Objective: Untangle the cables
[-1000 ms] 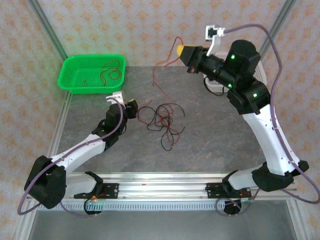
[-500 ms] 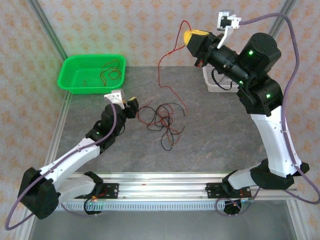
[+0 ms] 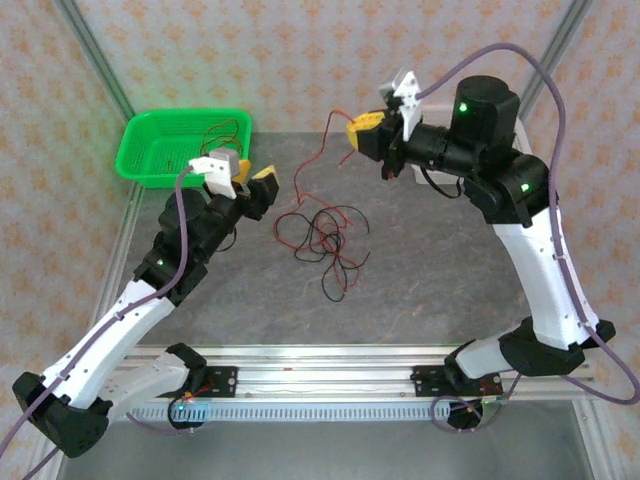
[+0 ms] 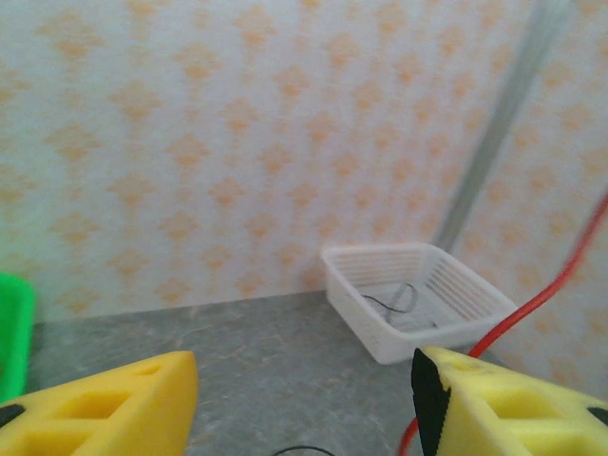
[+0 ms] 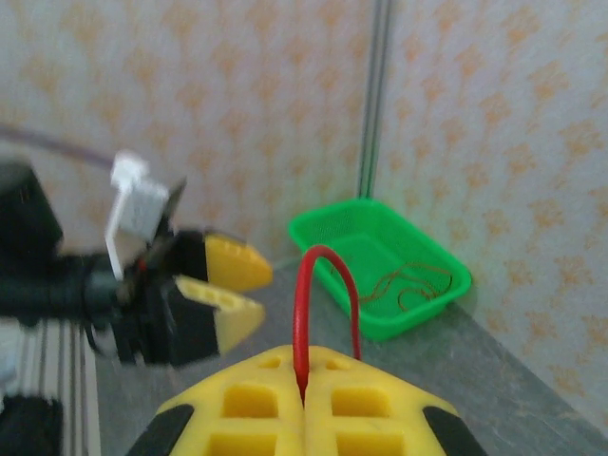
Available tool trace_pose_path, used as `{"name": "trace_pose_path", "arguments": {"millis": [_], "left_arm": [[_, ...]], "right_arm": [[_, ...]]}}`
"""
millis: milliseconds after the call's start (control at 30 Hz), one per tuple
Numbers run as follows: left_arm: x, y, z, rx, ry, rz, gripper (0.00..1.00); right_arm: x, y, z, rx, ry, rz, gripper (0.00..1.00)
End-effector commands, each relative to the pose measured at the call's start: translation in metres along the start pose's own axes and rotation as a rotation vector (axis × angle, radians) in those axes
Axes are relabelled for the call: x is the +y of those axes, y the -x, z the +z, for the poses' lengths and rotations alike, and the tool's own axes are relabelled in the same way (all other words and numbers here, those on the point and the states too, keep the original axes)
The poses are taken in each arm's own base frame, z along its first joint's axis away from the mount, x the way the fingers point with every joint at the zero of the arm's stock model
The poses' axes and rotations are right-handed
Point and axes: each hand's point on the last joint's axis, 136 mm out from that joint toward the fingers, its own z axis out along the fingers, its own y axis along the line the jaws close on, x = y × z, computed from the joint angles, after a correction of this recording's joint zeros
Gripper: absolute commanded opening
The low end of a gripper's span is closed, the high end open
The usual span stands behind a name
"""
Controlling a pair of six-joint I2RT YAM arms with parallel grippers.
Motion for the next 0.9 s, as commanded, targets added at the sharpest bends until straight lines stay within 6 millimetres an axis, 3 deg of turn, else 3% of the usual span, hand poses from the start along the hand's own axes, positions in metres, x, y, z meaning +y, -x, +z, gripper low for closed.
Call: {"name": "trace_pose_path", "arguments": {"millis": [0,200,400,667,867], "left_arm": [[-0.049,0.01,-0.011,0.022,-0.26,0.11,0.63],[-0.093,0.02,-0.019,0.032,-0.514,0.176,0.66],[-0.118,0.014,-0.02,0.089,-0.664,0.196,0.67],[-0.124,0.003,-0.025,0.125,-0.711,0.204,0.65],[-0.115,-0.004,-0.019,0.126,-0.657,0.201,0.54]], "right_arm": [[0.02,-0.027,-0.005,0.089,0.104,-0.155,0.0],[0.04,-0.048,-0.004,0.147,0.252,-0.217,0.0],[0.052,-0.05,-0.003,0.129,0.343,-0.23,0.0],[0.053,-0.037,-0.002,0.079,0.348,-0.227,0.0],[0.057,-0.028,-0.008,0.045,0.352,-0.232,0.0]]}}
